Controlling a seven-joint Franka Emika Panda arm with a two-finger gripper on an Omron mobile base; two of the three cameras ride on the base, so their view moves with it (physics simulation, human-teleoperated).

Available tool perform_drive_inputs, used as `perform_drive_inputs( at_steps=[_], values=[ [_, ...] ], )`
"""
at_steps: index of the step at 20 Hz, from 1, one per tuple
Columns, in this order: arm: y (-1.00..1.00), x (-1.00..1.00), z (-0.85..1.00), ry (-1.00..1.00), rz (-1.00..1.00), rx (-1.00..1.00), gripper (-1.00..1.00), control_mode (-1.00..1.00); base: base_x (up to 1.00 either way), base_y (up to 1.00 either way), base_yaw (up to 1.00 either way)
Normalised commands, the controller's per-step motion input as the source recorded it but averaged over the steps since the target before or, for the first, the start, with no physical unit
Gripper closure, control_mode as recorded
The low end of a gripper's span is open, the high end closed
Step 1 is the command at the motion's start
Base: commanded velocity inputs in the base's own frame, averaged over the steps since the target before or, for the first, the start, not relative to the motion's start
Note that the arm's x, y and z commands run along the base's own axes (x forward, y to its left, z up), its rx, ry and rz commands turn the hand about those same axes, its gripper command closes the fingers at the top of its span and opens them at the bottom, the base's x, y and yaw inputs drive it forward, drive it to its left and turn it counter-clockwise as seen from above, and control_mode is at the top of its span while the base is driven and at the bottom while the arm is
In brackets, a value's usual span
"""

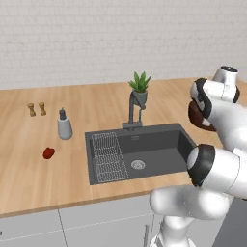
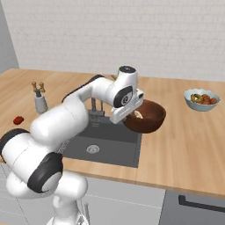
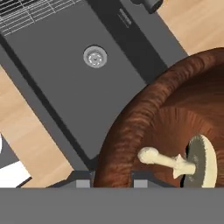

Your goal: Pick the mushroom from the sink and place it in the bowl. Then pick the bowl and place it in the microwave. Then close the microwave door and press the start button.

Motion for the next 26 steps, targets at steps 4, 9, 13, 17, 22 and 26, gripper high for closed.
perform_drive_inputs(
  at_steps=[4, 9, 13, 17, 22, 26],
  values=[
    [1.0, -0.11, 0.57, -0.04, 0.33, -0.04, 1.0, -1.0, 0.0, 0.0, 0.0],
    [1.0, -0.03, 0.43, -0.01, 0.37, -0.09, 1.0, -1.0, 0.0, 0.0, 0.0],
    [1.0, -0.01, 0.23, 0.0, 0.39, -0.07, 1.0, -1.0, 0.0, 0.0, 0.0],
    [0.81, 0.01, 0.04, -0.09, 0.35, 0.0, 1.0, -1.0, 0.0, 0.0, 0.0],
    [0.38, -0.03, 0.2, -0.19, 0.09, 0.01, 1.0, -1.0, 0.0, 0.0, 0.0],
    [0.18, -0.33, 0.38, -0.12, 0.0, 0.0, 1.0, -1.0, 0.0, 0.0, 0.0]
  ],
)
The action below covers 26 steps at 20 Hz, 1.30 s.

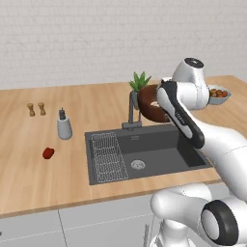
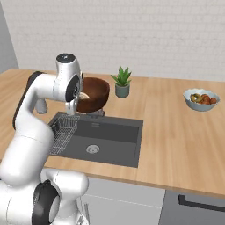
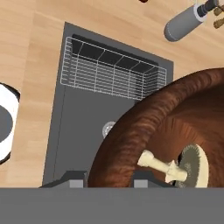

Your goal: Pick the mushroom from the sink and place it in the bowl. Then pick the bowl and place it in the microwave. Then close the microwave door and press the start button.

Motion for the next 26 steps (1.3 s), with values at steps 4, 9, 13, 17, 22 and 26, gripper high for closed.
perform_drive_inputs(
  at_steps=[4, 9, 13, 17, 22, 26],
  values=[
    [0.08, -0.49, 0.44, -0.15, 0.0, 0.0, 1.0, -1.0, 0.0, 0.0, 0.0],
    [0.0, 0.0, 0.0, 0.0, 0.0, 0.0, 1.0, 1.0, -0.57, -0.2, 0.0],
    [0.0, 0.0, 0.0, 0.0, 0.0, 0.0, 1.0, 1.0, -0.96, -0.63, -0.04],
    [0.0, 0.0, 0.0, 0.0, 0.0, 0.0, 1.0, 1.0, -0.31, -0.42, -0.6],
    [0.0, 0.0, 0.0, 0.0, 0.0, 0.0, 1.0, 1.0, 0.0, 0.0, -1.0],
    [0.0, 0.0, 0.0, 0.0, 0.0, 0.0, 1.0, 1.0, 0.0, 0.0, -1.0]
  ],
)
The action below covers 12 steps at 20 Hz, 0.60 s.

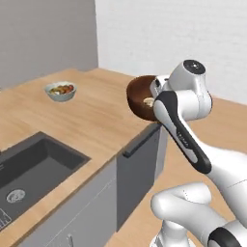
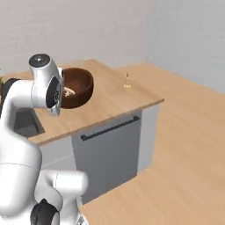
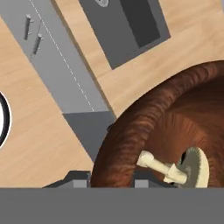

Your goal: Pick the mushroom from the sink and place it in the bowl. Then pick the bowl and place it in the microwave. Then close the microwave door and press the start button.

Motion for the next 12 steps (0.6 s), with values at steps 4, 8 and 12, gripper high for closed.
perform_drive_inputs(
  at_steps=[4, 8, 12],
  values=[
    [0.0, 0.0, 0.0, 0.0, 0.0, 0.0, 1.0, 1.0, 0.0, 0.0, -1.0],
    [0.0, 0.0, 0.0, 0.0, 0.0, 0.0, 1.0, 1.0, 0.0, 0.0, -1.0],
    [0.0, 0.0, 0.0, 0.0, 0.0, 0.0, 1.0, 1.0, 0.01, -0.06, -0.88]
  ],
)
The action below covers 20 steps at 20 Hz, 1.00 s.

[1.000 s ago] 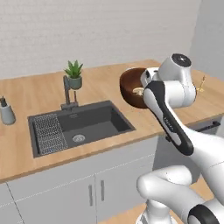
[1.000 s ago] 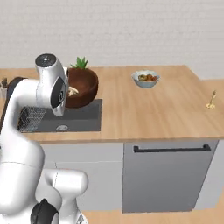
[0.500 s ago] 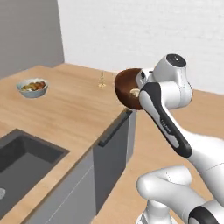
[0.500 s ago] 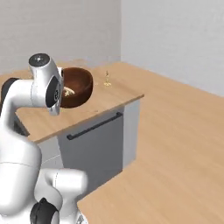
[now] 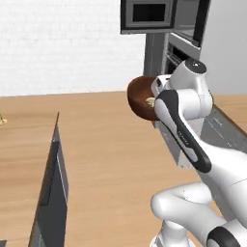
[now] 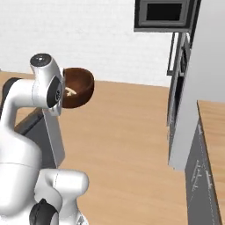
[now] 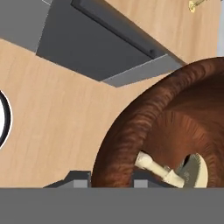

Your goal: Pick the mushroom from the sink and place it in the bowl. Then pick the bowl and place it in the microwave. Then close the microwave door and press the start button.

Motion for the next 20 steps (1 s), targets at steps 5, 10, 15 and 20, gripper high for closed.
perform_drive_inputs(
  at_steps=[5, 10, 15, 20],
  values=[
    [0.0, 0.0, 0.0, 0.0, 0.0, 0.0, 1.0, 1.0, 0.37, -0.05, -0.68],
    [0.0, 0.0, 0.0, 0.0, 0.0, 0.0, 1.0, 1.0, 0.97, 0.26, -0.41],
    [0.0, 0.0, 0.0, 0.0, 0.0, 0.0, 1.0, 1.0, 1.0, 0.57, -0.26],
    [0.0, 0.0, 0.0, 0.0, 0.0, 0.0, 1.0, 1.0, 1.0, 0.74, -0.26]
  ],
)
